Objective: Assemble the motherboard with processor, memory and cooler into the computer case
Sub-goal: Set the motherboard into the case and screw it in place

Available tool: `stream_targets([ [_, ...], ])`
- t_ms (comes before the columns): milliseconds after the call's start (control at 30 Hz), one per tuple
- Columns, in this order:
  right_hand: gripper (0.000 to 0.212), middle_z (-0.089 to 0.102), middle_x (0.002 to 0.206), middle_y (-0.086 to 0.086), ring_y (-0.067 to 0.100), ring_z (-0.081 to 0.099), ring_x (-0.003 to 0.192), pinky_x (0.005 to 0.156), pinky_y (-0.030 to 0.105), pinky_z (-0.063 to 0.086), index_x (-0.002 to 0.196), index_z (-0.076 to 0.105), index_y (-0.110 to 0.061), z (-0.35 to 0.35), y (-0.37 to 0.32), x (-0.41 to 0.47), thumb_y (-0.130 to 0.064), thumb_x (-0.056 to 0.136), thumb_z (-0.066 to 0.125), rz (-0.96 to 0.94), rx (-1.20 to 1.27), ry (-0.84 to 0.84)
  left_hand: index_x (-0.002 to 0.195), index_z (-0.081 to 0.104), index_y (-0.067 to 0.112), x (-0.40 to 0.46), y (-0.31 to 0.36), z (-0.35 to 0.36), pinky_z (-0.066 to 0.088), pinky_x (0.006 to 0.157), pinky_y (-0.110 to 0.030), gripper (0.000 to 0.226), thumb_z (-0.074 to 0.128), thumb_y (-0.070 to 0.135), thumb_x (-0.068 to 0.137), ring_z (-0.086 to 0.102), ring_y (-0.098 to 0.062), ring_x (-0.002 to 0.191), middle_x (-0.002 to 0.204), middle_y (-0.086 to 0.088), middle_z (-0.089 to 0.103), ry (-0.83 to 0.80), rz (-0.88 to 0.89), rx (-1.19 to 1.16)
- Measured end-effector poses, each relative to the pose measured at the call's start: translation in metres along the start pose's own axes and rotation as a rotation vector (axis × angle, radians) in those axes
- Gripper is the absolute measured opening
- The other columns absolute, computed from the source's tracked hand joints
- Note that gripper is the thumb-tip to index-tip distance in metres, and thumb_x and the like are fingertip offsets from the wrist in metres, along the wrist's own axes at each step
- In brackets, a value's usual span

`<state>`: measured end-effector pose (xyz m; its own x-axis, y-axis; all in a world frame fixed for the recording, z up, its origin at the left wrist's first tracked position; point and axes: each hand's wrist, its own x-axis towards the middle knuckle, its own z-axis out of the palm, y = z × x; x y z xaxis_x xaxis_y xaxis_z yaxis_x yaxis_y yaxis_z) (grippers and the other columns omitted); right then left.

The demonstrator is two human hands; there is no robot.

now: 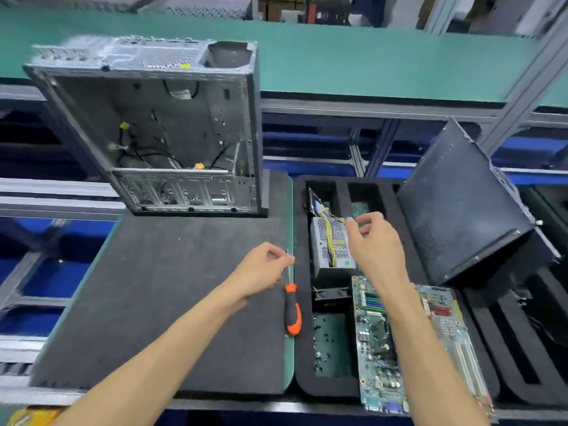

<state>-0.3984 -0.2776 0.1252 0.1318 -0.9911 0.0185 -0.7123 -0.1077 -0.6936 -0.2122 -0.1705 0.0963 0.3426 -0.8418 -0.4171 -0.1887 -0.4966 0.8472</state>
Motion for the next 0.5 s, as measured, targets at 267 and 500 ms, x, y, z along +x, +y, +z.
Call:
stream_targets([
  [267,0.03,0.063,0.097,-0.006,0.017,0.061,0.094,0.079,0.035,0.045,0.118,0.056,-0.021,0.136,-0.121,0.012,-0.042,0.097,0.057,-0.074,0.163,0.004,0.095,0.063,0.025,0.035,-0.037,-0.175,0.057,0.082,-0.043,0.012,0.059,0.036,0.093,0.067,-0.016,0.081,0.091,-0.002,0.068,0.233,0.049,-0.118],
  [500,0.065,0.05,0.12,0.002,0.021,0.047,0.118,0.098,0.032,0.037,0.145,0.042,-0.011,0.19,-0.165,0.053,-0.045,0.094,0.064,-0.01,0.238,0.214,0.099,0.046,0.018,0.088,-0.047,-0.285,0.05,0.072,-0.033,0.035,0.067,0.044,0.088,0.062,-0.025,0.09,0.1,-0.008,0.061,0.673,0.093,-0.244],
])
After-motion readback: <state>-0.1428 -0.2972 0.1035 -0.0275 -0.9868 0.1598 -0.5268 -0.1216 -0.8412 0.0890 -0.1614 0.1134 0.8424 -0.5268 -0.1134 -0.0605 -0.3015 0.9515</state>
